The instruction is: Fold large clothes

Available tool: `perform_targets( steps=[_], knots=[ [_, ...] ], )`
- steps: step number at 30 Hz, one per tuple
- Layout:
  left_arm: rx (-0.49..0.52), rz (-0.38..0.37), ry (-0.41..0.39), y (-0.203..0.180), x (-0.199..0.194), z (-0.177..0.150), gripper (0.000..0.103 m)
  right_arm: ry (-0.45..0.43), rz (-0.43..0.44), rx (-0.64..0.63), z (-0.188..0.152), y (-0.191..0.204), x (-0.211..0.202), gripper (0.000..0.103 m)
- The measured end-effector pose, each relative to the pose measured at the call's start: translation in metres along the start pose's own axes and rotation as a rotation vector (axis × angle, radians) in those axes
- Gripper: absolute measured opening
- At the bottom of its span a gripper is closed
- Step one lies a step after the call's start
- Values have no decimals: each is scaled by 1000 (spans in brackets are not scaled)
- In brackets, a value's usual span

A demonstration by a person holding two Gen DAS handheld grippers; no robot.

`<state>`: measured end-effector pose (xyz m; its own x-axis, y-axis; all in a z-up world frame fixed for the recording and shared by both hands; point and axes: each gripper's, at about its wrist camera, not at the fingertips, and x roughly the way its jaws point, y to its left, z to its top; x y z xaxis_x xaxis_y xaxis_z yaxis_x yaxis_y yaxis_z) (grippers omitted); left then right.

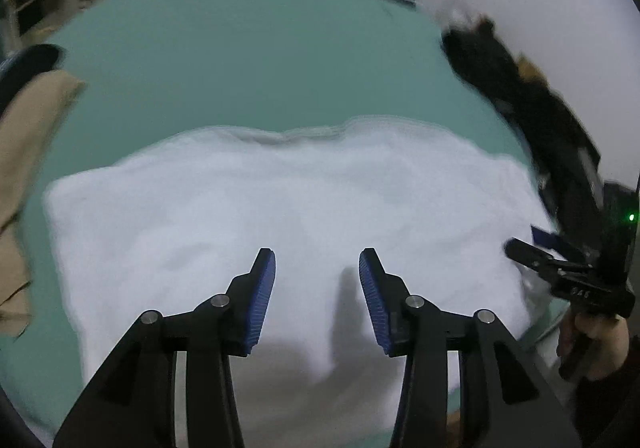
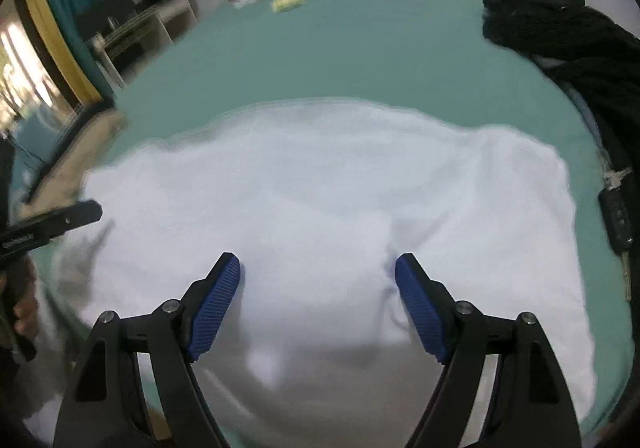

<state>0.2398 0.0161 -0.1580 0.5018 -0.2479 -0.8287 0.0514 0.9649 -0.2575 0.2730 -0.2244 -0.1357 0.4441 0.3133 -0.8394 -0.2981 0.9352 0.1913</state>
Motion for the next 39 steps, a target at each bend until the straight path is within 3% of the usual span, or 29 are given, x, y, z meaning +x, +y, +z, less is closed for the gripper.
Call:
perform_targets(
  steps=[3,11,15,17,23,26,30,34,39],
  knots=[
    [44,44,17,-8,30,17,46,-10,-28,7,-5,-2,14,90],
    [65,83,63,-5,87,79,46,-19,-26,17,-10,-9,15,95],
    [40,163,49,7,98,97,46,-21,-11,29,-11,-15,11,95],
    [-11,189,7,15,84,99,46,-37,-18,47,-12,-20,2,95],
    [-43,140,-137,7,14,52,46,-141,-49,172,-28,-44,-58,95],
    [-27,106,-159,-5,-15,19,46,-170,-71,282,-50,-62,-84,97],
    [-60,89,-138,-22,-28,-11,46,-158,-14,433,-86,-73,-100,98],
    [-87,91,-116,-34,-27,-37,46,-116,69,449,-101,-65,-95,98],
    [-72,78,-69,-46,-19,-57,46,-108,76,476,-109,-66,-81,98]
  ],
)
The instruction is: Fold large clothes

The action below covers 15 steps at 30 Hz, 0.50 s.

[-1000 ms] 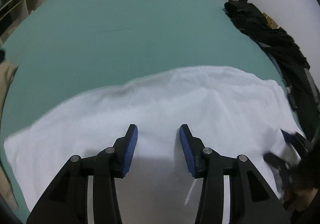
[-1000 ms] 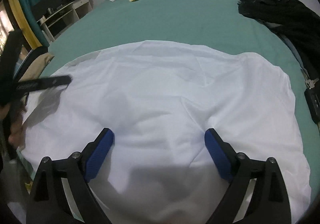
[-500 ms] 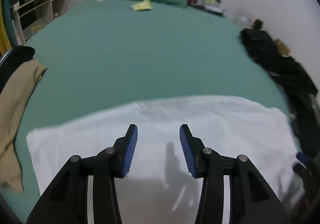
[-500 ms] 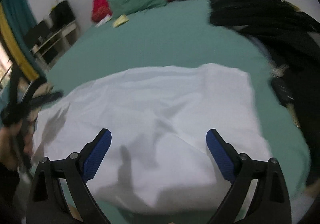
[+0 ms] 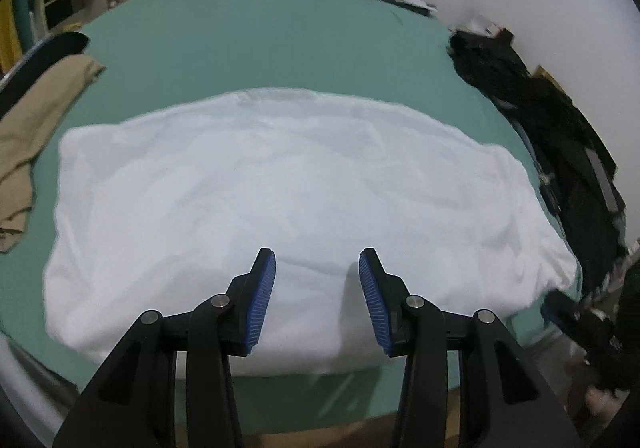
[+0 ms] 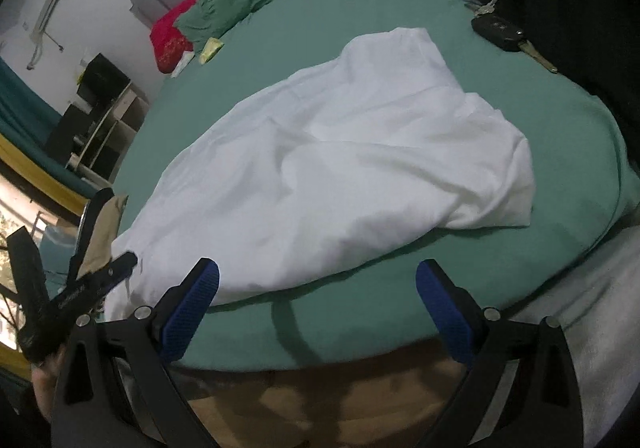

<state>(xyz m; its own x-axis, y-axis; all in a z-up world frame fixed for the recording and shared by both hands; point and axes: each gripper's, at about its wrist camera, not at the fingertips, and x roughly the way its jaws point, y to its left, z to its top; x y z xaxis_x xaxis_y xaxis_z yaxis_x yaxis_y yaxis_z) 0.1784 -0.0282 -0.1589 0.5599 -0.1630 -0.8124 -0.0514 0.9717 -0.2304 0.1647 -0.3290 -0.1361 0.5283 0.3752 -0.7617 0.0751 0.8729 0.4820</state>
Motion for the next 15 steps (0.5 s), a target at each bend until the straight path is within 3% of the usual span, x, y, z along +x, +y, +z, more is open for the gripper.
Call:
perform_targets(
  steps=[6,9,13,15],
  knots=[
    [64,-27,-7,-21,6,2,46,-74,61,19,15,-3,10,98],
    [104,-23,6,-30,15,8,46,-38,140,115,27,-8,37,99],
    [129,-7,65,-35,43,14,46,-77,102,135,38,4,51,103],
    [131,3,83,-37,56,14,46,-78,138,113,43,15,58,103]
  ],
)
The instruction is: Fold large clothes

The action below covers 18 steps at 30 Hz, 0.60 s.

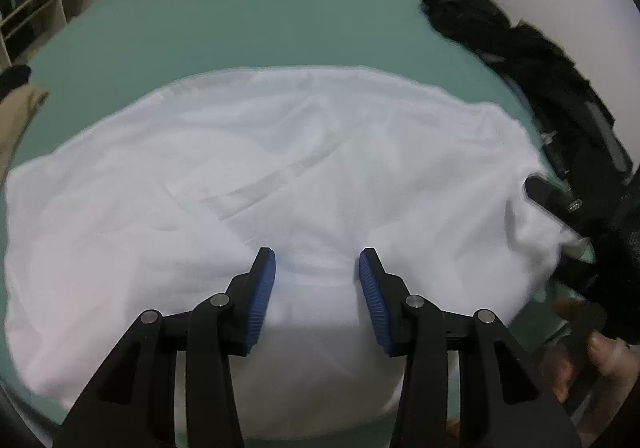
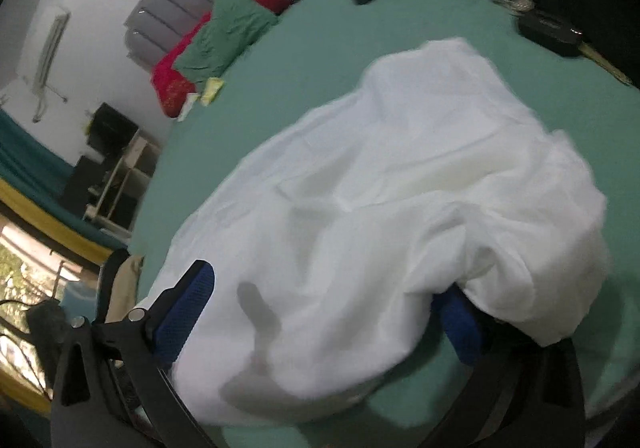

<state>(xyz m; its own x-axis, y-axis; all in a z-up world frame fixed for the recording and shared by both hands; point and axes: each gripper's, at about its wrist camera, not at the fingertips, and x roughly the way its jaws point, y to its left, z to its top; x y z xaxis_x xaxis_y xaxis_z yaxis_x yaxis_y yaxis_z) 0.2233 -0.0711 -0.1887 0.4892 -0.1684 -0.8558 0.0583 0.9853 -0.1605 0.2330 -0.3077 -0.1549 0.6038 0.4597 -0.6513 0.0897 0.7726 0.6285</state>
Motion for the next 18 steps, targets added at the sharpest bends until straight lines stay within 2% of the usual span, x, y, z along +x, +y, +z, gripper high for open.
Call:
perform_targets(
  steps=[4,6,7,8,9,13,16,18],
  knots=[
    [16,22,-8,-3,5,2,47,48,88,-45,0,15,16,102],
    [15,16,-14,-1,6,1,47,77,103,-74,-2,22,25,71],
    [12,14,-22,0,6,1,47,95,114,-76,-2,23,29,41],
    [8,4,-27,2,7,1,47,111,143,-62,-2,25,33,19],
    [6,-4,-31,3,7,1,47,115,136,-84,-2,30,33,10],
    [1,-46,-21,9,6,6,47,77,89,-217,-1,71,26,10],
    [-35,-172,20,32,-2,16,47,63,40,-354,-3,115,23,10],
    [-59,-225,-5,56,-20,21,47,68,-11,-474,-8,150,26,10]
  ],
)
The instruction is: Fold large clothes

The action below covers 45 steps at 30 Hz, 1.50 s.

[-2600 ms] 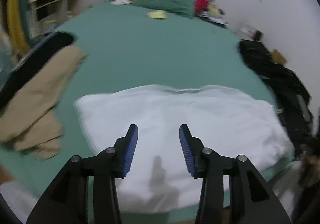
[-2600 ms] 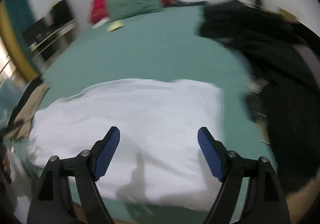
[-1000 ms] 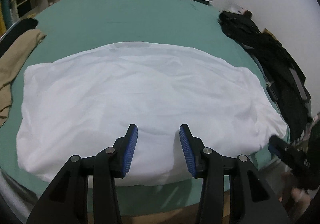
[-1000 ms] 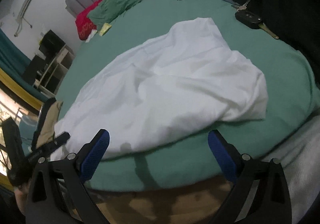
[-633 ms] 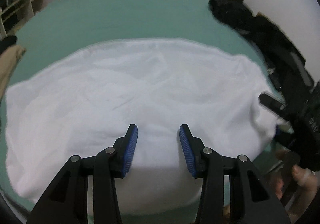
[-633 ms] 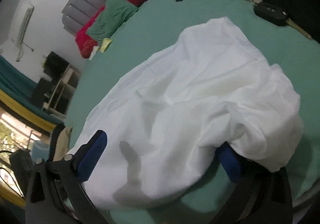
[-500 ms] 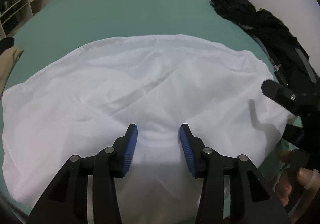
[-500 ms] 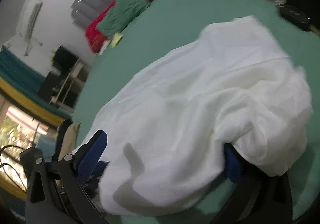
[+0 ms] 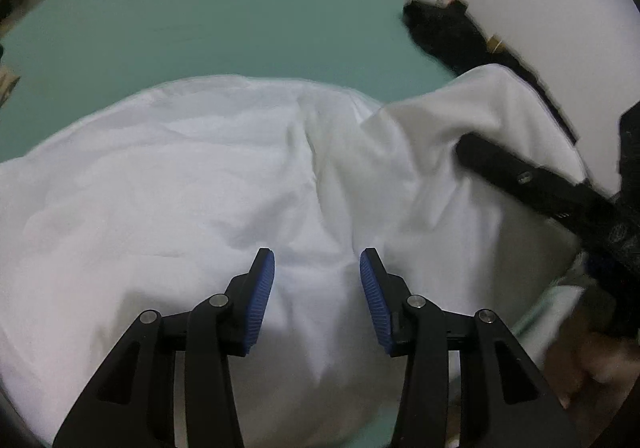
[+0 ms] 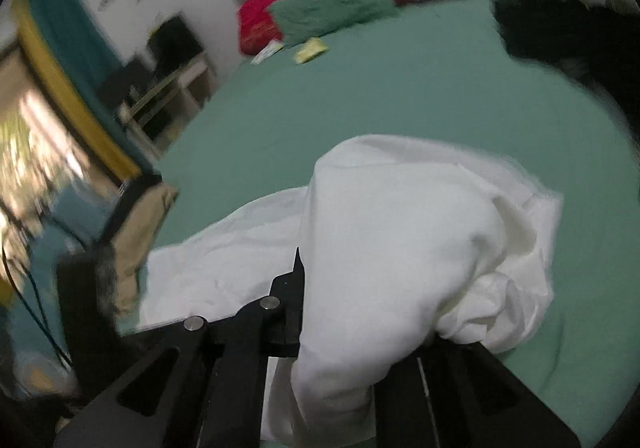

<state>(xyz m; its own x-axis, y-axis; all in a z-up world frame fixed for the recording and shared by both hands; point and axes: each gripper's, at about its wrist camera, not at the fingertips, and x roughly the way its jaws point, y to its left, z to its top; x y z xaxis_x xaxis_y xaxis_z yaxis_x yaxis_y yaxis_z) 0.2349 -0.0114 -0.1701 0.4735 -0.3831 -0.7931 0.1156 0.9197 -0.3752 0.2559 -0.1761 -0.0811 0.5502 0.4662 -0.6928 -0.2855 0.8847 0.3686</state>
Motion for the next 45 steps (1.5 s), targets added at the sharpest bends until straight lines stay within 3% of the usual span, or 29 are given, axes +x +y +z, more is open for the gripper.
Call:
perform_targets(
  steps=[5,10,12,14,16,20,25,27,31,33,34,35,36,37,40,45],
  knots=[
    [-8,24,-140,71,-80,3,47,59,-83,-234,5,75,21,10],
    [-49,104,-150,153,-117,-12,47,229,-91,-442,-26,149,71,20],
    [-107,123,-152,181,-125,-18,47,293,-41,-496,-42,172,87,35],
    [-201,124,-172,210,-135,-24,47,353,33,-558,-61,196,99,75],
    [-262,124,-202,226,-142,-25,47,406,135,-648,-83,222,107,98],
    [-339,98,-272,238,-156,-25,57,420,258,-757,-105,246,95,98],
    [-211,-50,-265,191,-144,-8,60,369,312,-798,-108,232,50,98],
    [-152,-68,-238,167,-132,-5,61,345,291,-773,-103,215,32,98],
    [-46,65,-51,141,-80,-8,61,257,200,-594,-77,151,-1,98],
    [-46,132,16,144,-64,-21,60,219,129,-476,-63,113,-5,98],
    [-63,128,5,147,-66,-28,51,214,78,-391,-56,86,-4,98],
    [-72,123,-17,148,-72,-33,30,219,39,-325,-53,66,-2,98],
    [-81,115,-22,149,-78,-37,20,225,9,-225,-51,37,1,98],
    [-108,92,-34,151,-87,-41,14,227,19,-160,-52,21,4,98],
    [-183,73,-68,153,-112,-52,12,233,118,22,-64,-18,12,98],
    [-261,135,10,148,-110,-80,14,262,294,115,-82,-19,37,98]
  ],
)
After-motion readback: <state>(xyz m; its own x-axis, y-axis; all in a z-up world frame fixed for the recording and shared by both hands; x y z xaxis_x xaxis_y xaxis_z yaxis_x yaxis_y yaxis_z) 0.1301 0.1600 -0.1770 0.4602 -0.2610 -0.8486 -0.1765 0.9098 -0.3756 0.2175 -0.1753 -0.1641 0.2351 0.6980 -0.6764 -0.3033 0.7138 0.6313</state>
